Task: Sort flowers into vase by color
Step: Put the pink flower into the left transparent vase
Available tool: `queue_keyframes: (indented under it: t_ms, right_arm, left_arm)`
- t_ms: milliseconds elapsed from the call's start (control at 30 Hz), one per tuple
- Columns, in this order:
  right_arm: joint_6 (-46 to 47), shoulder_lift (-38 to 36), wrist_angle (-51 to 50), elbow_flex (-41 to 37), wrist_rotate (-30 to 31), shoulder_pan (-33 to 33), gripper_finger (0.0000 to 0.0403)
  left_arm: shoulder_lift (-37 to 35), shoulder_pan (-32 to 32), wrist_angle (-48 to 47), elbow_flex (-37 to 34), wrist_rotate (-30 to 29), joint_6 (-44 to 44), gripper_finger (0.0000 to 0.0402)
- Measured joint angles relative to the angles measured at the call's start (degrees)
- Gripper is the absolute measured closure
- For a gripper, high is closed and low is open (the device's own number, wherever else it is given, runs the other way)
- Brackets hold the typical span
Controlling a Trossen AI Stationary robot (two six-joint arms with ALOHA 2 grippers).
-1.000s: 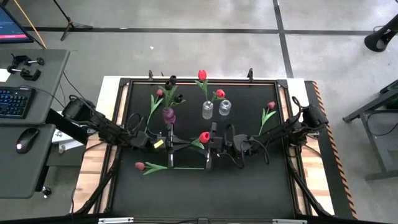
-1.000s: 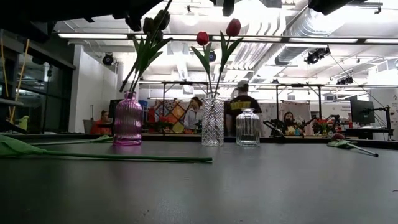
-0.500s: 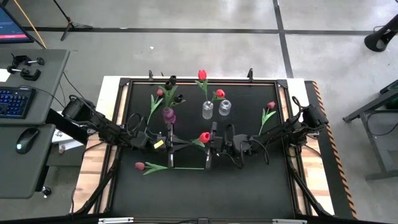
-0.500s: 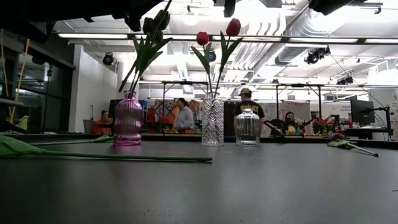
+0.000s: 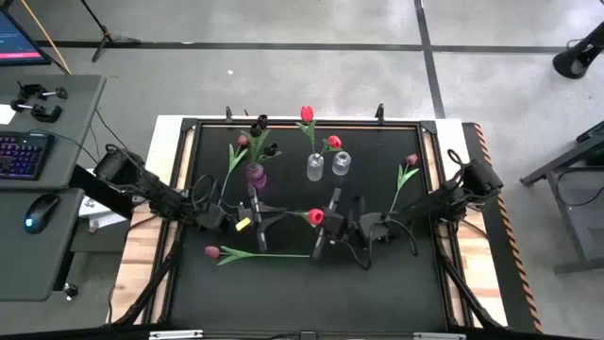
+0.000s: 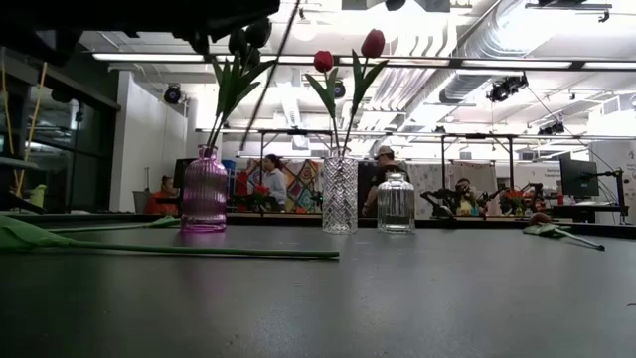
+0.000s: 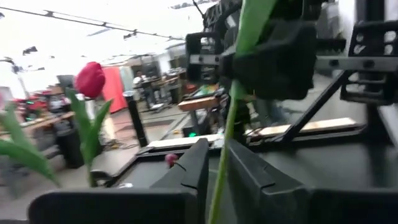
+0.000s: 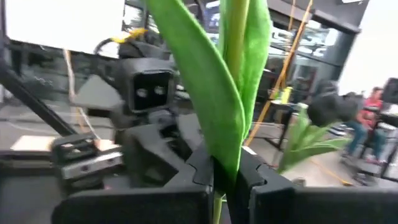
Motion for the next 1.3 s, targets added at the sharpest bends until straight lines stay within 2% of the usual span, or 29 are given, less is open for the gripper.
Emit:
queue_keyframes:
  t_ms: [133, 200, 300, 400, 467, 533, 600, 667, 733, 800, 933, 1100, 1300]
  right_arm:
    - [-1.9, -2.4, -3.2, 0.0, 5.3, 1.9, 0.0401]
    - [-2.4, -3.4, -5.3, 0.0, 10.1, 2.6, 0.0401]
    - [-4.4, -4.2, -6.7, 0.0, 17.0, 2.5, 0.0402]
    - [-6.0, -5.6, -7.1, 0.0, 19.1, 0.7, 0.0402]
    - [-5.9, -7.1, -9.3, 0.0, 19.1, -1.2, 0.0402]
    - [-4.9, -8.8, -11.3, 0.0, 18.6, -3.4, 0.0402]
    - [-3.6, -10.8, -12.9, 0.0, 15.9, -5.9, 0.0402]
    - [-1.7, -13.0, -14.1, 0.0, 11.3, -8.4, 0.0402]
    - [0.6, -15.1, -16.0, 0.0, 8.2, -10.5, 0.0402]
    - [2.8, -16.6, -18.3, 0.0, 6.0, -12.5, 0.0403]
    - [6.9, -17.8, -27.2, 1.3, 4.2, -15.9, 0.0403]
    - [11.1, -16.3, -42.3, 9.7, 2.5, -18.7, 0.0403]
    - [11.2, -15.6, -47.1, 15.0, 0.8, -19.8, 0.0403]
  left_arm:
    - [-0.5, -2.0, -0.4, 0.0, -7.5, 4.6, 0.0328]
    - [-1.6, -3.1, -0.3, 0.0, -12.3, 6.8, 0.0311]
    - [-4.9, -5.4, -1.4, 0.0, -19.7, 10.0, 0.0287]
    - [-9.7, -7.9, -6.7, 0.0, -22.8, 10.3, 0.0269]
    - [-13.6, -9.2, -13.7, 0.0, -20.7, 7.2, 0.0263]
    - [-17.9, -9.9, -24.2, 0.0, -13.8, 1.3, 0.0262]
    - [-22.6, -9.3, -35.5, 0.0, -0.5, -6.1, 0.0263]
    - [-26.2, -7.6, -42.9, 0.0, 13.4, -11.5, 0.0265]
    - [-28.7, -6.1, -46.1, 0.0, 21.3, -13.5, 0.0267]
    - [-30.4, -5.2, -46.6, 0.0, 23.0, -14.4, 0.0268]
    - [-31.0, -4.2, -47.1, -0.4, 21.4, -14.3, 0.0268]
    - [-30.6, -3.3, -47.1, -0.5, 18.6, -13.7, 0.0268]
    - [-30.6, -2.9, -47.0, -0.5, 18.3, -13.7, 0.0268]
